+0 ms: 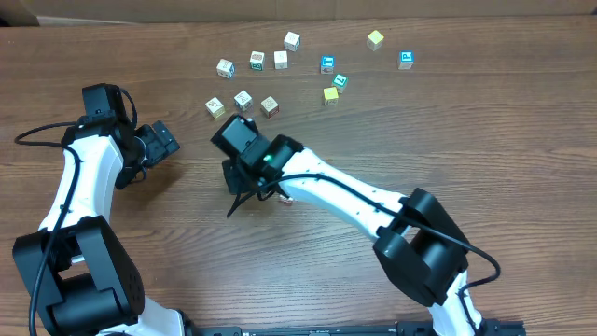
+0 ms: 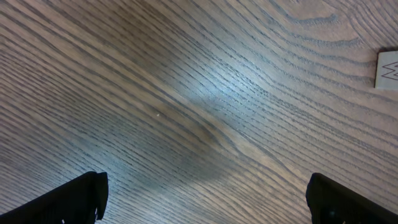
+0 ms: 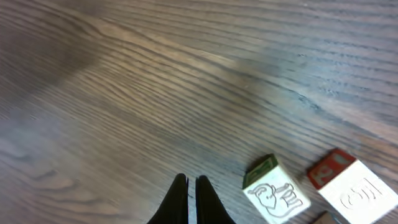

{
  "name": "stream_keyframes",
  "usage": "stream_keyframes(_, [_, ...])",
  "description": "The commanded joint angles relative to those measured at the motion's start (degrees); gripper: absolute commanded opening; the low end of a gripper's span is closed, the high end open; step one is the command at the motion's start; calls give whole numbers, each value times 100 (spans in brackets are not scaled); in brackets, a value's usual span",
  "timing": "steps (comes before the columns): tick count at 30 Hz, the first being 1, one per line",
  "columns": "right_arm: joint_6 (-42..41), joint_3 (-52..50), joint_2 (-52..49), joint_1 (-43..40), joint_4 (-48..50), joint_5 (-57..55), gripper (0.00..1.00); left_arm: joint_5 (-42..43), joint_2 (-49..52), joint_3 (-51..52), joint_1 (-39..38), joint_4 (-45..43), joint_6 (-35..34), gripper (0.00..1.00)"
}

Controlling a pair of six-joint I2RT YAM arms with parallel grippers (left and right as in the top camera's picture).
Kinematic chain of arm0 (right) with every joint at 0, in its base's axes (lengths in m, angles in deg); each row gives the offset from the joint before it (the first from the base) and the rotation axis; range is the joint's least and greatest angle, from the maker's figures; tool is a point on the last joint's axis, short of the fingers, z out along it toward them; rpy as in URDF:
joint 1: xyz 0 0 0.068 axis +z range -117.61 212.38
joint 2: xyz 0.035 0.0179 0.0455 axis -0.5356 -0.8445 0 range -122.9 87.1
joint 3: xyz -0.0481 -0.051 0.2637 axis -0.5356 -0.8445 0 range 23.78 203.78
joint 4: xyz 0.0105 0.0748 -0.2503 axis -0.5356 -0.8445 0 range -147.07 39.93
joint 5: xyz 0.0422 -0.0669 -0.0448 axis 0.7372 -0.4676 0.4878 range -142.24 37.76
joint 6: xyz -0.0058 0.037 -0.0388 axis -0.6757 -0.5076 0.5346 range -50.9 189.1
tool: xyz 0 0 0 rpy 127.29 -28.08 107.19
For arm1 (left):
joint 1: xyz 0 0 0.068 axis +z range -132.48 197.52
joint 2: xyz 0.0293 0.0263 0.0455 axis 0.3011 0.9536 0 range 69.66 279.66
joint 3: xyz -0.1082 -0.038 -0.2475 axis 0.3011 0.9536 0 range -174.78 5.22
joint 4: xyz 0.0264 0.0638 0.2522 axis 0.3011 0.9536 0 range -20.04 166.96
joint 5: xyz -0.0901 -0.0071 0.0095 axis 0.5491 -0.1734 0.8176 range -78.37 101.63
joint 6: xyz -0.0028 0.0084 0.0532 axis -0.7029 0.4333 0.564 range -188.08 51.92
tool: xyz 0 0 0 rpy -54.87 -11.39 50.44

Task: Form a circle
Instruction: 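Swing the right gripper left toward the red 'E' block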

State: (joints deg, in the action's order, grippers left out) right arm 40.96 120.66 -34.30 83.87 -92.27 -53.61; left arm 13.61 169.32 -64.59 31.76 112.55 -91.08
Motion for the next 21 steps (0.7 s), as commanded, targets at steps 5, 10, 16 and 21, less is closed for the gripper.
stream_keyframes(5, [166, 96, -249, 44, 164, -313, 4, 44, 37, -20, -7, 2, -35, 99])
stream_keyframes(10, [199, 96, -450, 44, 201, -474, 4, 46, 37, -20, -7, 0, -35, 99])
stream_keyframes(16, [468, 96, -627, 44, 284, -505, 4, 46, 37, -20, -7, 2, -37, 100])
stream_keyframes(21, [468, 96, -636, 44, 219, -505, 4, 44, 37, -20, -7, 2, -35, 100])
